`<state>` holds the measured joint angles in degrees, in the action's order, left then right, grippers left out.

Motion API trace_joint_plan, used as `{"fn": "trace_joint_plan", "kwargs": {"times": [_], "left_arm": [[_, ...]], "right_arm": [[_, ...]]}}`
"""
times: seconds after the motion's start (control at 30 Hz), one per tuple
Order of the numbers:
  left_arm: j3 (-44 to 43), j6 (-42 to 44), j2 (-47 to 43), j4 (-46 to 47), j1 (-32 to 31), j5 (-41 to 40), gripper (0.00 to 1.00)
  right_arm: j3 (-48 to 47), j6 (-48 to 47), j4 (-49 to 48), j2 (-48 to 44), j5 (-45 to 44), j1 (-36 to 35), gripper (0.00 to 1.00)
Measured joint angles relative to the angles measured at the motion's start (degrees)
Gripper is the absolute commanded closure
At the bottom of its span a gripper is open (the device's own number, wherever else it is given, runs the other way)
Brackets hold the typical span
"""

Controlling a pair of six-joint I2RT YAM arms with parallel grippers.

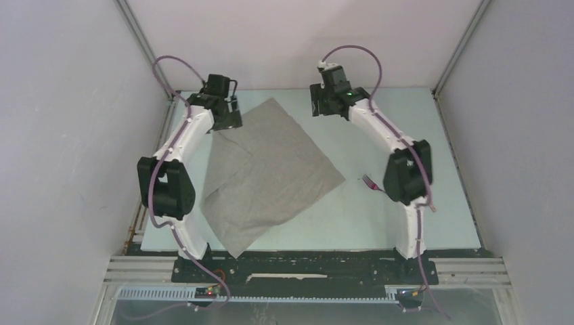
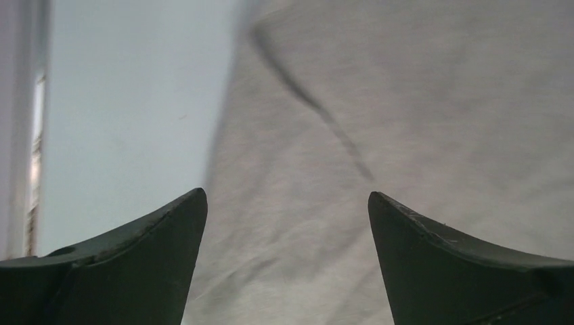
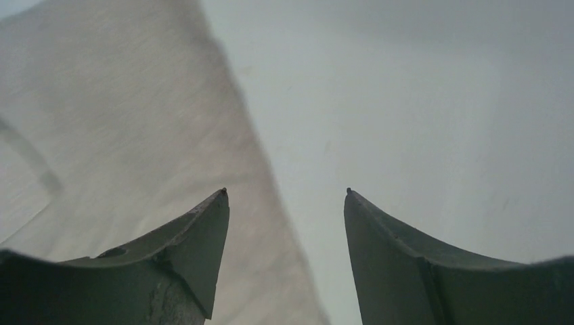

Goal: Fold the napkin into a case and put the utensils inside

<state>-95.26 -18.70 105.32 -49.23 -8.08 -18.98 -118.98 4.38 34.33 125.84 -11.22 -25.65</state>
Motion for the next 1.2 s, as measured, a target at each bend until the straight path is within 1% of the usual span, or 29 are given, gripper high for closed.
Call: {"fn": "trace_joint_plan", "kwargs": {"times": [0.07, 0.17, 0.23, 0.33, 0.4, 0.43, 0.47, 0.57, 0.67, 0.8, 0.9, 1.0, 1.1, 1.2], "left_arm": [[-0.35, -1.49, -1.49, 2.47, -2.75, 1.53, 0.12], [-0.57, -3.78, 0.68, 4.81, -8.04, 2.47, 0.29], [-0.57, -5.25, 4.52, 5.38, -10.34, 2.93, 0.31], [-0.26, -6.10, 10.75, 5.38, -11.87, 3.02, 0.31], [0.11, -6.34, 13.64, 5.14, -12.02, 3.17, 0.33], [0.24, -6.34, 14.75, 5.05, -11.98, 3.15, 0.38], [0.24, -6.32, 15.37, 5.01, -11.93, 3.13, 0.41], [0.24, -6.32, 15.78, 5.05, -11.78, 2.86, 0.42], [0.24, -6.34, 15.78, 5.29, -11.74, 2.80, 0.48], [0.37, -6.34, 15.78, 5.14, -11.74, 2.78, 0.53], [2.01, -6.34, 15.74, 5.68, -11.74, 2.71, 0.56], [3.93, -6.36, 15.74, 5.53, -11.72, 2.73, 0.56], [4.09, -6.36, 15.72, 5.88, -11.67, 2.71, 0.56], [4.09, -6.34, 15.72, 5.92, -11.54, 2.64, 0.62]], "right_arm": [[8.57, 5.31, -0.17, -8.52, 5.14, 0.37, 0.30], [23.58, 14.08, -6.86, -19.43, 15.65, 1.27, 0.29], [33.62, 19.10, -11.06, -24.09, 22.43, 2.01, 0.31], [41.75, 23.61, -12.50, -23.43, 27.91, 2.78, 0.32], [43.91, 25.24, -12.20, -21.14, 29.33, 2.89, 0.32], [44.74, 25.90, -12.09, -20.17, 29.68, 2.95, 0.32], [45.48, 26.45, -12.02, -19.54, 29.83, 2.97, 0.32], [46.99, 27.71, -11.89, -19.32, 29.90, 3.04, 0.32], [47.08, 28.72, -12.02, -19.32, 29.94, 3.04, 0.32], [47.30, 29.22, -12.55, -19.34, 29.86, 3.08, 0.33], [47.58, 29.42, -12.52, -19.34, 29.77, 3.13, 0.34], [47.58, 29.51, -12.57, -19.34, 29.79, 3.13, 0.34], [47.58, 29.62, -12.52, -19.34, 29.77, 3.13, 0.34], [47.58, 29.62, -12.57, -19.34, 29.64, 3.13, 0.35]]}}
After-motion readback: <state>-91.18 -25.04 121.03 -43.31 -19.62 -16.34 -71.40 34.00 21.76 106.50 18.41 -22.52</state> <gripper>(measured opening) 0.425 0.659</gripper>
